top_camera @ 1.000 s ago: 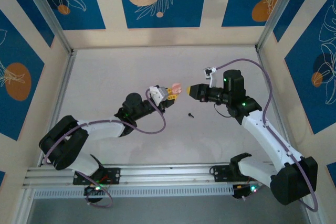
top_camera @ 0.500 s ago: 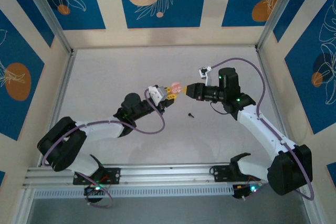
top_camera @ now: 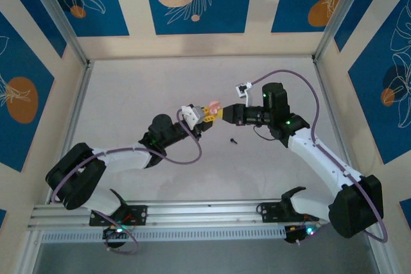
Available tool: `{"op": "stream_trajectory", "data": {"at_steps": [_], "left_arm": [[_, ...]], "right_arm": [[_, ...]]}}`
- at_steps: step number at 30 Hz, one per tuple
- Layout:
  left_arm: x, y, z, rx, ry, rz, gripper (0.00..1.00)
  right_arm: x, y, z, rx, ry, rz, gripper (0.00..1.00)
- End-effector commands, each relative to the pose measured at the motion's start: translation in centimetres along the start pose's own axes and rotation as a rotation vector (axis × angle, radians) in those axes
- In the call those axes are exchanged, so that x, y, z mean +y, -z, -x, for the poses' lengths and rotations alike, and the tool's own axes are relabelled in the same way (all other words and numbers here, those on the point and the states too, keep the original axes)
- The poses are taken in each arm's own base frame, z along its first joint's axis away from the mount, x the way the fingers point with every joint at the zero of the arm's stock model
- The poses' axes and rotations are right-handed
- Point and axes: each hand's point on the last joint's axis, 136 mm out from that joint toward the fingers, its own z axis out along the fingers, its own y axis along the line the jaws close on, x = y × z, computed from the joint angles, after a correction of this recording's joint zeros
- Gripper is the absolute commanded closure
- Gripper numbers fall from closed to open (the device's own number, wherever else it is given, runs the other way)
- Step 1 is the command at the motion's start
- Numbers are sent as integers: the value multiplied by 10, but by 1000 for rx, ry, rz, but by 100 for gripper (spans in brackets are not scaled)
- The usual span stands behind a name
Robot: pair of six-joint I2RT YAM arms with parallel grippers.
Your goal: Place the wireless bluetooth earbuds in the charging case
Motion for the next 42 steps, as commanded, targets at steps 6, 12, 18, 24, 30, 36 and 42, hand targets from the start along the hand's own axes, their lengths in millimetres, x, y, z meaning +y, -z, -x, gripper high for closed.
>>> {"op": "stream_trajectory", "data": {"at_steps": [6,12,18,24,30,36,42], "left_arm": [[-9,4,13,-42,-31,-27,87],[-9,5,14,-44,-35,-26,87],[-9,6,13,-42,-35,-23,87],[-9,8,13,-40,-37,-22,87],[-11,8,15,-47,-40,-32,87],[-21,10,22,-66,-40,-89,87],[-34,10,29,-83,-26,-175,86]], "right_arm": [[15,-3,5,15,54,20,83],[16,-1,4,18,55,15,83],[27,0,7,17,88,37,83],[37,5,13,0,122,43,83],[32,3,15,0,121,21,83],[26,19,26,-35,144,-6,53],[26,22,29,10,154,45,37]]}}
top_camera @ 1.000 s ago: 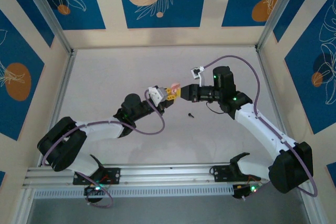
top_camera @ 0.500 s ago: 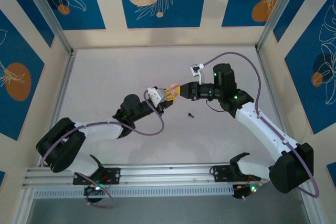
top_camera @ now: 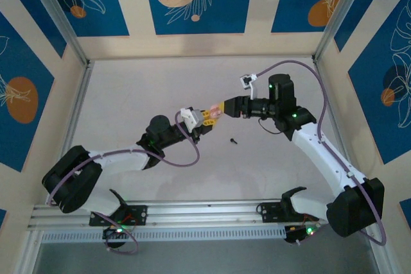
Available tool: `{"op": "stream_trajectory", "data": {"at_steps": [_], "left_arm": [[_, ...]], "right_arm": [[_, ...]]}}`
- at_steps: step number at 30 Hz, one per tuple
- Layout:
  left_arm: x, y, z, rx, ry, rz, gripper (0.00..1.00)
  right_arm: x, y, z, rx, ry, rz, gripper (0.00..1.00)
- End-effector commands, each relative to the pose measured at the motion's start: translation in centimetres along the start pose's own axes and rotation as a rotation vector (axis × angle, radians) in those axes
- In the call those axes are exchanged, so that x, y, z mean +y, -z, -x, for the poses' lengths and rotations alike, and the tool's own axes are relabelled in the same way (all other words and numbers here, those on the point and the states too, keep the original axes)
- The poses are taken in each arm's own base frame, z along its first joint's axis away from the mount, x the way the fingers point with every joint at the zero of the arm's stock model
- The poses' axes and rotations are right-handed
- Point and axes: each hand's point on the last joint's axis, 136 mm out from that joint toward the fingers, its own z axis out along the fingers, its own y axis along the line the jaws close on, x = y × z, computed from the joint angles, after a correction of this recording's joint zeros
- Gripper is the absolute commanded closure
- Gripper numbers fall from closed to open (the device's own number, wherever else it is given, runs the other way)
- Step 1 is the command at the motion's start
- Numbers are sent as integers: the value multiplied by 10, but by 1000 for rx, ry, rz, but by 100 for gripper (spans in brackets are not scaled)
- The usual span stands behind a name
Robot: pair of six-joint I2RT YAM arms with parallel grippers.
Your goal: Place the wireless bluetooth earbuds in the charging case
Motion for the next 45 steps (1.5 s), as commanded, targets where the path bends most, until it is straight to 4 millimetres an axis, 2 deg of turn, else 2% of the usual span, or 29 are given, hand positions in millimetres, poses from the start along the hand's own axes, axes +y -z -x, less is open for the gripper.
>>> {"op": "stream_trajectory", "data": {"at_steps": [1,9,13,20,25,28,32,34,39,45], "left_arm": [[-18,0,22,-62,-15,-94,86],[-25,-3,29,-76,6,-149,86],[-25,-4,32,-80,5,-151,86],[-13,-6,26,-54,16,-87,86],[-8,-8,14,-5,46,-59,86],[-1,-13,2,53,109,-24,85],[16,-19,-28,194,251,77,86],[22,-20,-40,250,326,116,86],[29,-25,-73,396,555,174,86],[32,-33,-110,607,884,241,85]], "right_arm": [[17,3,2,44,47,78,36],[25,-7,-5,128,38,198,36],[22,-8,-10,146,23,201,37],[37,5,-18,146,56,260,53],[40,20,-22,99,70,259,58],[19,28,-19,46,14,158,58],[-48,41,-18,-18,-199,-132,57],[-69,45,-25,-7,-265,-215,58],[-94,49,-40,41,-313,-342,58],[-105,47,-51,66,-343,-369,58]]}}
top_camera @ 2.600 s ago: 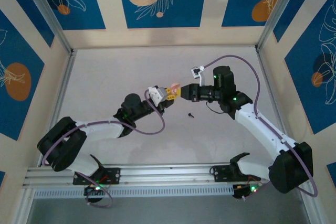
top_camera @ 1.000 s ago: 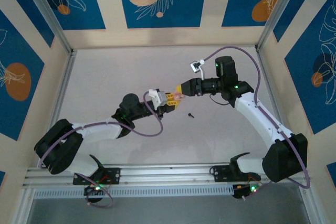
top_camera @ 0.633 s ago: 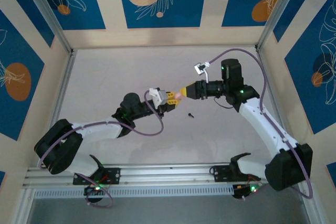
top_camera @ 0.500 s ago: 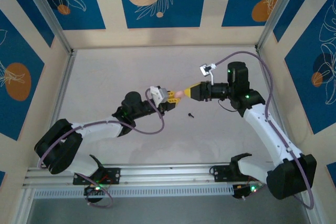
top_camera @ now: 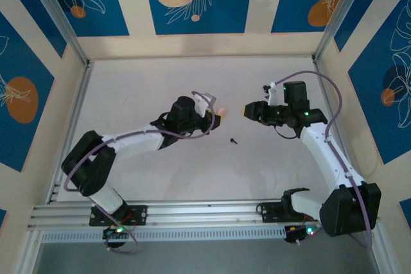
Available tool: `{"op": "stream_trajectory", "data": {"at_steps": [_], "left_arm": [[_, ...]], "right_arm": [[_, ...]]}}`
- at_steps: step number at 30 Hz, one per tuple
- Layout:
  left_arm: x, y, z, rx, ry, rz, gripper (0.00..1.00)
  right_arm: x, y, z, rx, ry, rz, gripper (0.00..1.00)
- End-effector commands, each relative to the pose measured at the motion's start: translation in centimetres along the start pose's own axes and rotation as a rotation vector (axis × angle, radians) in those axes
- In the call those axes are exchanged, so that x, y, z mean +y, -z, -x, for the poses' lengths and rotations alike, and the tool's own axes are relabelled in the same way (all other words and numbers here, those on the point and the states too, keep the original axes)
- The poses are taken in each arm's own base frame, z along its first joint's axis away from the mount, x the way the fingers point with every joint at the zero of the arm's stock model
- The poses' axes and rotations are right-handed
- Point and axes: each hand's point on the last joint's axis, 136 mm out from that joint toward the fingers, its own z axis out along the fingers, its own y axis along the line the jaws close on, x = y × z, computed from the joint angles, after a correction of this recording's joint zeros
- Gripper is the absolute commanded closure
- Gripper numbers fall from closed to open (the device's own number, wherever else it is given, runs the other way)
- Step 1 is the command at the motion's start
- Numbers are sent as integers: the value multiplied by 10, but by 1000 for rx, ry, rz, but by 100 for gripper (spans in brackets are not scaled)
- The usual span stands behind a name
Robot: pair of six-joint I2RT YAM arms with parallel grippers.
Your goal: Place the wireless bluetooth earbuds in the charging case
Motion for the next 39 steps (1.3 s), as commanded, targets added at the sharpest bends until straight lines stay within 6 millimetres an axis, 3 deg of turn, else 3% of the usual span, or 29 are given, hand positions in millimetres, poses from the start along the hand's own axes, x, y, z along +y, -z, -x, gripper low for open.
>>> {"op": "stream_trajectory", "data": {"at_steps": [1,8,15,26,39], "left_arm": [[18,-7,-21,161,280,65,85],[41,-23,-29,261,426,156,86],[68,-37,-35,360,539,242,85],[89,-62,-45,438,603,263,84],[109,-64,-70,517,637,331,75]], "right_arm": [[-16,-4,-12,36,-38,-46,58],[-21,-8,-19,42,-50,-39,59],[-12,-11,-9,3,-75,25,59],[-15,-11,-8,-1,-79,23,59],[-15,-12,-2,-1,-81,37,59]]}}
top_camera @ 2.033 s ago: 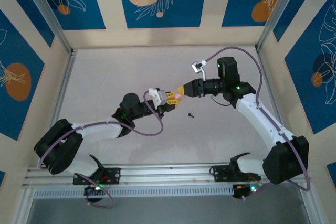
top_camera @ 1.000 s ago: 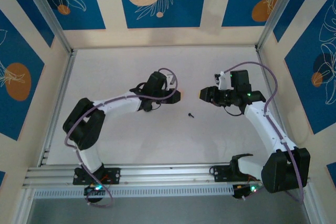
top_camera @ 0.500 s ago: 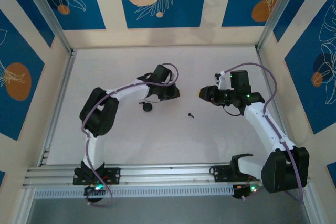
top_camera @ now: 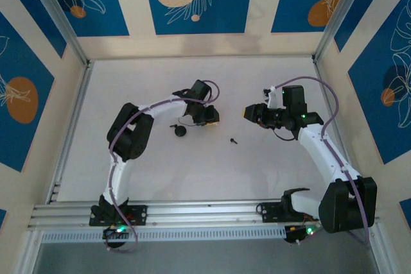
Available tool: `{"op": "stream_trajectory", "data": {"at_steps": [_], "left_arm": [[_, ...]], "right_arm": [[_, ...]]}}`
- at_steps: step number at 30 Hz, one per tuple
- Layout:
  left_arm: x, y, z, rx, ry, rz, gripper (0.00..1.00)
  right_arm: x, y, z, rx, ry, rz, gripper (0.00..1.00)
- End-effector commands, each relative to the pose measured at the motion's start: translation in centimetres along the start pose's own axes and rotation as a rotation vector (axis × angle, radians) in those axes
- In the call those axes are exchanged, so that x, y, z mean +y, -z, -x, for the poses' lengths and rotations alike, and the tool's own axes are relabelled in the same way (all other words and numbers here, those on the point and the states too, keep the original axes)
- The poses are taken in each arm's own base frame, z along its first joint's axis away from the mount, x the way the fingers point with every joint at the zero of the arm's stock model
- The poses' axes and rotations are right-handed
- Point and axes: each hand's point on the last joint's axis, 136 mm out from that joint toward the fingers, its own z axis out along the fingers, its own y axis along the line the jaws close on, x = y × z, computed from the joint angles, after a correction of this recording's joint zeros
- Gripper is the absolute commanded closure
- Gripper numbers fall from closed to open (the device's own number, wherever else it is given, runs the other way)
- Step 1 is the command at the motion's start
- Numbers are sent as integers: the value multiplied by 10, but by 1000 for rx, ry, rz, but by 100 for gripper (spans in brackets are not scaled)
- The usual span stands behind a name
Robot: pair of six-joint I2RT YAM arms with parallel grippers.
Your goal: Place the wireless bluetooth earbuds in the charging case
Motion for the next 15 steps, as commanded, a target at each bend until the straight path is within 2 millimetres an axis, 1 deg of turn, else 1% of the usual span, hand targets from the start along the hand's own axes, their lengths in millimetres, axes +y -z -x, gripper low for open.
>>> {"op": "stream_trajectory", "data": {"at_steps": [1,5,8,11,15], "left_arm": [[13,-2,-1,34,29,42,73],[18,2,0,35,21,71,67],[21,10,2,26,7,97,62],[24,24,7,3,-12,126,56],[18,54,16,-51,-61,164,53]], "right_arm": [[5,2,0,7,-5,30,59],[6,3,2,2,-6,32,59],[7,4,2,1,-6,33,59],[7,4,1,2,-9,36,59],[9,5,1,0,-9,40,59]]}}
